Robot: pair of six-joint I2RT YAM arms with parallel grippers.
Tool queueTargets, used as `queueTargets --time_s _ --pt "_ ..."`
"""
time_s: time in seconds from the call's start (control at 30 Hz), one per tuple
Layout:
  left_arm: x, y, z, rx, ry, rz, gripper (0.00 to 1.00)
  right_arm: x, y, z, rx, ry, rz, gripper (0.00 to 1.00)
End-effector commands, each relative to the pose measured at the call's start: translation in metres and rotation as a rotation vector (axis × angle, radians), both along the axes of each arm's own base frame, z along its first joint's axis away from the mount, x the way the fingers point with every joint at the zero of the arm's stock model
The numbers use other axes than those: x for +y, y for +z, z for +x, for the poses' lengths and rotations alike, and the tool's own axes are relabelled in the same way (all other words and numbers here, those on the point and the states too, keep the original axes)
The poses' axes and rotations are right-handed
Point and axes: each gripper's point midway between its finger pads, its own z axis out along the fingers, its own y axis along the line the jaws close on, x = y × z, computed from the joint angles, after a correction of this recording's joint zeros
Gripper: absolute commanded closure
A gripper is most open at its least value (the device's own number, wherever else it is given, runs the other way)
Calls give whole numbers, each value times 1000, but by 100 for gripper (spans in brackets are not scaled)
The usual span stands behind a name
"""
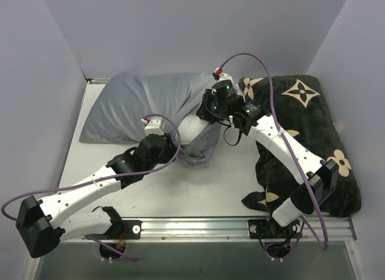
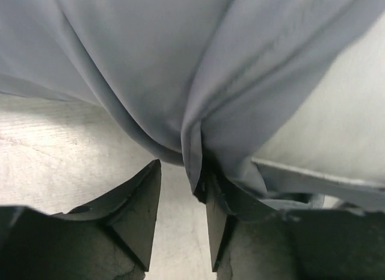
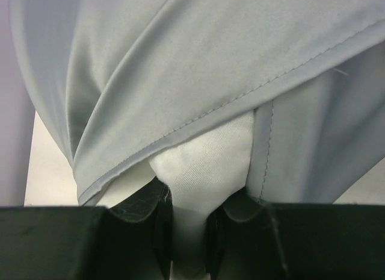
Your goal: Remove the pillowcase from the pillow
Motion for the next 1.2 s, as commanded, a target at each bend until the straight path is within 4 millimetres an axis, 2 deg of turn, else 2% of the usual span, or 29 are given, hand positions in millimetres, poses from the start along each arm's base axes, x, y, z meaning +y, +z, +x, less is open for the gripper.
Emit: queueTargets --time_s 0.0,0.13,0.27,0.33,0.37,0.43,0.47,0.57,0.63,0.73,0.97,1.13,1.17 --pt "-1 11 -18 26 -73 -31 53 7 71 13 -183 -19 119 100" --pt "1 33 -30 4 -102 -68 44 12 75 10 -189 -8 123 100" --pt "-6 69 -41 -36 -182 -124 44 18 76 7 -193 2 121 100" --pt "-8 79 -46 -43 -220 -124 45 19 78 7 -196 4 122 100" --pt "-12 94 -49 -60 -252 -151 47 20 78 6 -196 4 120 100" --pt "-13 108 -53 -83 -283 -165 48 21 78 5 -197 6 116 100" --pt "-18 121 -56 -104 -308 -190 49 21 78 6 -197 4 113 100" --pt "-27 149 -59 -158 -356 -202 49 21 76 6 -195 2 106 100" --pt "-30 156 -55 -190 -359 -174 48 23 75 6 -193 5 103 100" --pt "-38 160 -45 -213 -351 -123 43 24 76 6 -194 4 101 100" --pt "-59 141 -24 -217 -365 -44 32 28 75 8 -186 11 92 100" --pt "-65 129 -20 -220 -367 -34 30 30 74 8 -182 16 91 100" --pt "-66 126 -20 -215 -374 -35 36 30 74 8 -183 17 90 100"
